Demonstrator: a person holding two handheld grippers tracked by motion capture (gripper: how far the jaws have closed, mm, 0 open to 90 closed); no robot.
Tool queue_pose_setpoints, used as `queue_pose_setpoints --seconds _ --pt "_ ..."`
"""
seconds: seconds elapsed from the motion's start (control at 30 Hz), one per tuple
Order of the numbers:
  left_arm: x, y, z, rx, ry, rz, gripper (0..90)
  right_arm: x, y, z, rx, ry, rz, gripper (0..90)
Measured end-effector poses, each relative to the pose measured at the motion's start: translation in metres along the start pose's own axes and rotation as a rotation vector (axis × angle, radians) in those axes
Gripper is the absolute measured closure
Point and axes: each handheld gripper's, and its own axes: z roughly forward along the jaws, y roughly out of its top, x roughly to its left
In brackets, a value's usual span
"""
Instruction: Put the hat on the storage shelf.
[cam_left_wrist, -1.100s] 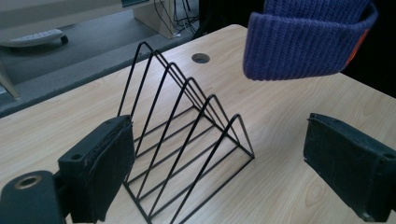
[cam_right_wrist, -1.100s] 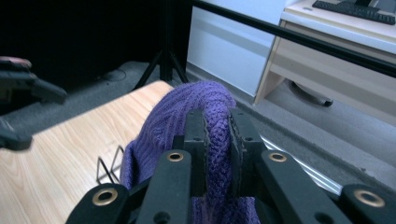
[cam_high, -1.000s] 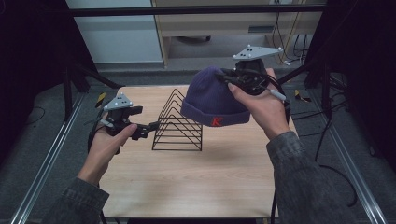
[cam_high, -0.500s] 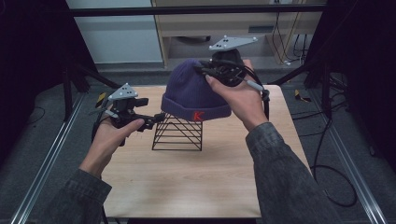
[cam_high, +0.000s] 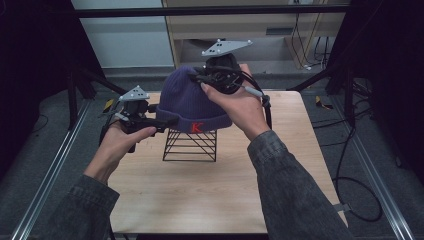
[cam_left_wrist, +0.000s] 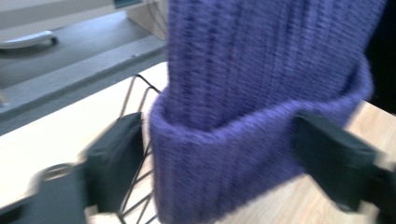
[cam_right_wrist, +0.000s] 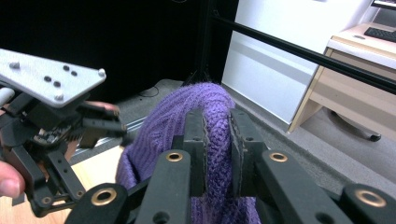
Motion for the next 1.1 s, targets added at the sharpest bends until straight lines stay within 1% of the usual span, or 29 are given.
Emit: queue_pose_setpoints --seconds 0.03,0.07,0.1,0.13,0.17,0.2,0.23,0.27,0.33,0.4,0.47,0.6,0.7,0.73,0.77,0.8,0.9,1.0,1.1 --pt "0.0 -0.001 0.0 0.006 0.003 0.002 29.5 0.0 0.0 0.0 0.001 -0.001 0.001 79.0" --pt "0.001 -0.002 0.0 0.012 0.007 0.004 43.2 0.0 0.0 0.001 0.004 -0.003 -0.004 78.9" --pt "0.002 -0.003 0.0 0.015 0.026 0.007 50.1 0.0 0.0 0.001 0.006 -0.005 -0.005 78.9" --pt "0.002 -0.004 0.0 0.012 0.031 0.001 57.8 0.0 -0.001 0.002 0.01 -0.01 -0.007 78.8" --pt "0.003 -0.004 -0.001 0.007 0.035 -0.002 62.2 0.0 -0.001 0.002 0.013 -0.013 -0.005 78.8" --pt "0.003 -0.004 -0.001 0.007 0.035 -0.002 63.5 0.0 -0.001 0.002 0.013 -0.013 -0.005 78.8" --pt "0.004 -0.005 -0.001 -0.002 0.049 -0.002 65.0 -0.001 -0.003 0.004 0.018 -0.02 -0.002 78.7" --pt "0.005 -0.005 -0.002 -0.006 0.059 -0.002 65.4 -0.002 -0.003 0.004 0.021 -0.023 -0.002 78.6" --pt "0.006 -0.006 -0.004 -0.024 0.07 -0.019 66.2 -0.004 -0.005 0.006 0.031 -0.034 0.003 78.4" --pt "0.008 -0.006 -0.006 -0.025 0.088 -0.015 66.9 -0.006 -0.007 0.008 0.035 -0.04 0.012 78.3" --pt "0.01 -0.006 -0.006 -0.031 0.093 -0.027 67.6 -0.009 -0.009 0.011 0.045 -0.049 0.02 78.2" --pt "0.013 -0.005 -0.005 -0.034 0.105 -0.036 67.8 -0.015 -0.012 0.017 0.052 -0.061 0.037 78.1" --pt "0.012 -0.002 -0.006 -0.043 0.105 -0.026 67.8 -0.019 -0.012 0.018 0.049 -0.065 0.04 78.0" --pt "0.011 0.002 -0.008 -0.054 0.11 -0.016 67.8 -0.02 -0.011 0.017 0.045 -0.065 0.047 78.1" --pt "0.011 0.002 -0.008 -0.054 0.11 -0.016 67.8 -0.021 -0.01 0.016 0.04 -0.065 0.045 78.0" --pt "0.012 0.005 -0.009 -0.064 0.12 -0.011 67.8 -0.021 -0.008 0.015 0.036 -0.065 0.047 78.0" --pt "0.016 0.005 -0.006 -0.046 0.145 -0.008 67.8 -0.022 -0.009 0.016 0.043 -0.065 0.049 77.9" --pt "0.02 0.002 0.001 -0.022 0.171 0.003 67.8 -0.021 -0.014 0.023 0.062 -0.06 0.047 77.8" --pt "0.022 -0.005 0.005 -0.014 0.169 -0.008 67.9 -0.019 -0.02 0.031 0.08 -0.057 0.041 77.7"
